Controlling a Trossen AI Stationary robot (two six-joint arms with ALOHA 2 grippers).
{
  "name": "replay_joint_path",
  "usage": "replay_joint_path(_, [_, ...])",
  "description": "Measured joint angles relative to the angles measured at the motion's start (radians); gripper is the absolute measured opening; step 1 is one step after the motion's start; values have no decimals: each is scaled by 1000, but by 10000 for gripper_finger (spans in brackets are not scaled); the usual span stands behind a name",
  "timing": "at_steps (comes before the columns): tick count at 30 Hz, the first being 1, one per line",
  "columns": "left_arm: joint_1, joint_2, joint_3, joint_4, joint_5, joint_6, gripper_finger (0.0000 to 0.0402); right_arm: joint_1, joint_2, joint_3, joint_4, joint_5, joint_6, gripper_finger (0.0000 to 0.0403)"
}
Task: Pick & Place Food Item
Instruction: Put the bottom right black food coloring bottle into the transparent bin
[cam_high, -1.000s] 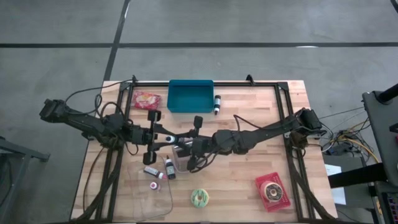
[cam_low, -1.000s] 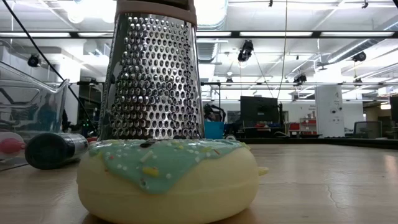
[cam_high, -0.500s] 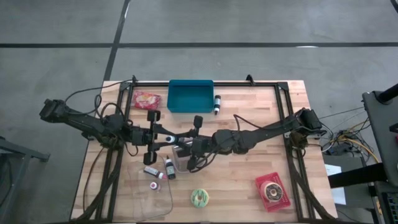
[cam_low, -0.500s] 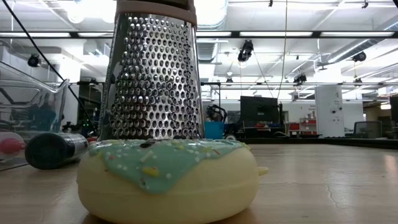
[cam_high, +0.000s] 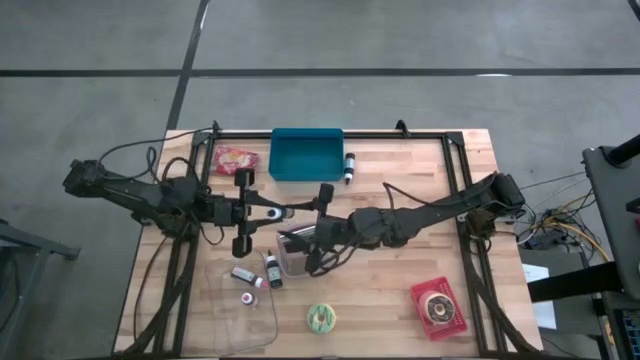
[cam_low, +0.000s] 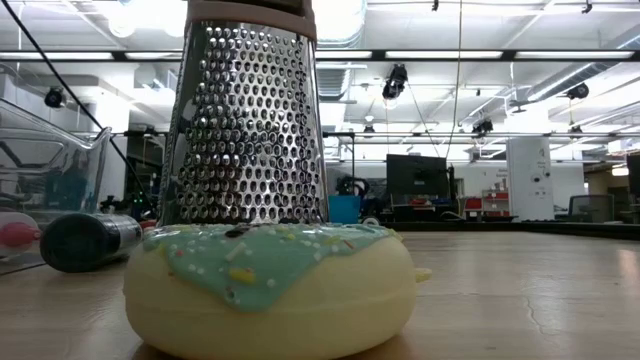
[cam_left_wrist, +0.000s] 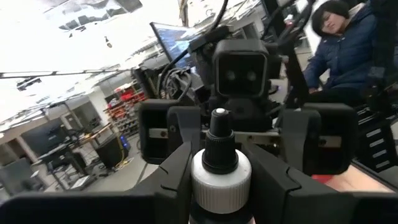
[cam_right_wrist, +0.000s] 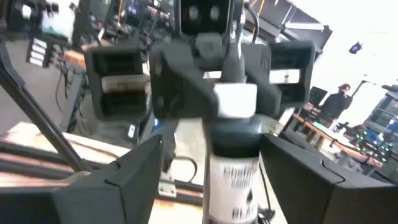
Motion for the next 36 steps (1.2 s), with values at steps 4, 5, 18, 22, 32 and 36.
replay_joint_path(4, [0,-24,8,-44,-40,-6,111,0,-14,0,-40,35,-6,274])
replay_joint_path(5, [0,-31,12,-57,-52,-12,111,3,-20,0,-52,57,-16,274])
replay_joint_path(18, [-66,-176,14,-420,-226,-212,111,30,-225,-35,-420,161,99,258])
replay_joint_path(22, [-132,-190,13,-513,-283,-282,111,48,-310,-152,-377,55,136,258])
replay_joint_path(32, [-333,-209,-58,-562,-488,-440,111,110,-540,-565,-7,28,120,258])
replay_joint_path(36, [-417,-226,-107,-575,-588,-511,111,131,-611,-682,71,22,122,258])
